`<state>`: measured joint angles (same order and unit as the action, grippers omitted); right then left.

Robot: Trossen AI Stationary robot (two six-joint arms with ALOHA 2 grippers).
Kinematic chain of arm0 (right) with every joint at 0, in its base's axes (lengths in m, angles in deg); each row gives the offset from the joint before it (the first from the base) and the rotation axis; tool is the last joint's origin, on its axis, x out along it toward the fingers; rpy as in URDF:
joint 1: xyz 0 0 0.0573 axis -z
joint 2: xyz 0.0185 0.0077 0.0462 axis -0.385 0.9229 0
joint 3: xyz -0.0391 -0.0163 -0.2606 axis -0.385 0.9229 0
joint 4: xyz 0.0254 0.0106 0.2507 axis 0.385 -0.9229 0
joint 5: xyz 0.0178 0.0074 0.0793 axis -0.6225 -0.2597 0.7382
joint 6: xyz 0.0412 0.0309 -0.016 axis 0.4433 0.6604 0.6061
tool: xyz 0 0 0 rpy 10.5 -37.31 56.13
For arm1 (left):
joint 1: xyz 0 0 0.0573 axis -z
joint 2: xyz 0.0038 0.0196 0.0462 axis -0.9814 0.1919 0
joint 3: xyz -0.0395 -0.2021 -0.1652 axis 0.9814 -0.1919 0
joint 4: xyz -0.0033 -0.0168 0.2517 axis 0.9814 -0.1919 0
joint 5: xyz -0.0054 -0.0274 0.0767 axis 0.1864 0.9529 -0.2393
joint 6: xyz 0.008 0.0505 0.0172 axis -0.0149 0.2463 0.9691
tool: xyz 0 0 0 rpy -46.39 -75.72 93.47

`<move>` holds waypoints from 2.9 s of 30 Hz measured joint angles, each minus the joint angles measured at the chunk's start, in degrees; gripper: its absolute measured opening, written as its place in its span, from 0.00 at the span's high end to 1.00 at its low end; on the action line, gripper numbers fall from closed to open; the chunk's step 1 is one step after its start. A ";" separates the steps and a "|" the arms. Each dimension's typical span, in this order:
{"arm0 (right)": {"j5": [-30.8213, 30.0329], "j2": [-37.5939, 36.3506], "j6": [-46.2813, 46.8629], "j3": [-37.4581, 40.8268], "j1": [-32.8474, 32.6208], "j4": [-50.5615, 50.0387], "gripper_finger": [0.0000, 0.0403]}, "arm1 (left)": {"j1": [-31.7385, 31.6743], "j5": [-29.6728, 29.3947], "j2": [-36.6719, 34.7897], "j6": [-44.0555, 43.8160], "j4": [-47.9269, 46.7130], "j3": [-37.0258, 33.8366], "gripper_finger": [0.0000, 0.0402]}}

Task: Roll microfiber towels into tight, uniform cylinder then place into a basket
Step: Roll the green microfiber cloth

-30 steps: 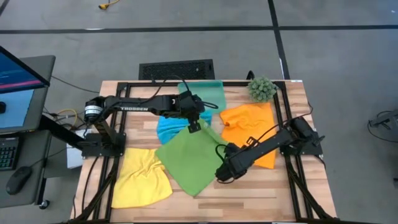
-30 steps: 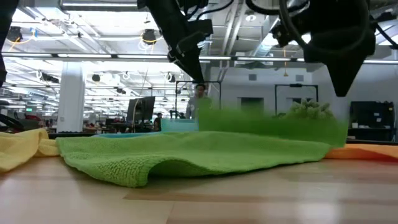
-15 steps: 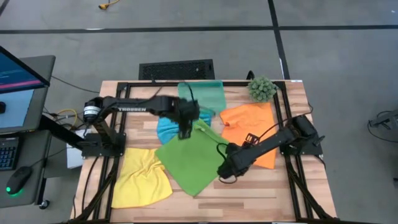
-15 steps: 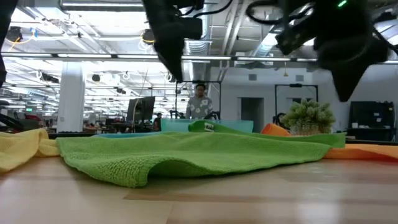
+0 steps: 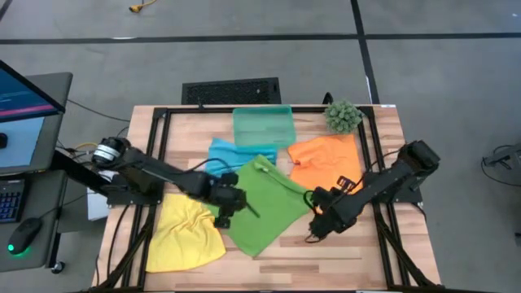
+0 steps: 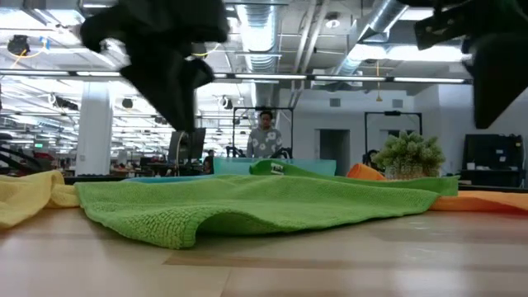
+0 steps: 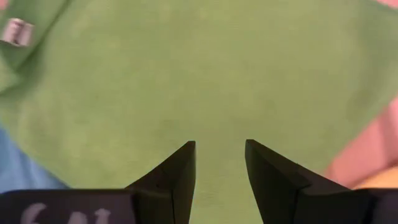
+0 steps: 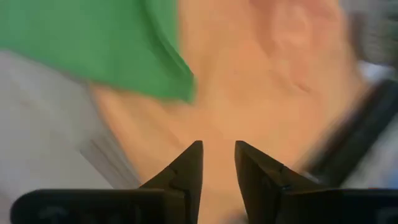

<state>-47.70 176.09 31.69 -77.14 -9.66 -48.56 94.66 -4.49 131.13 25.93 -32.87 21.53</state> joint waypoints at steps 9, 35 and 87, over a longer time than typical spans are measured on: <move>-6.49 -6.43 -15.59 7.64 9.93 28.86 0.78 | 4.52 -6.69 -8.01 -8.43 26.70 -19.28 0.67; 3.80 8.68 -38.59 7.80 30.24 59.55 0.99 | 4.19 -4.71 1.65 -17.31 57.85 -32.08 0.67; -4.33 10.00 -29.98 7.78 33.68 49.02 0.99 | 5.07 -4.26 2.50 -22.79 51.36 -31.89 0.67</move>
<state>-52.03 186.09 1.71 -69.36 24.02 0.46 99.73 -8.74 133.63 3.14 18.49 -10.36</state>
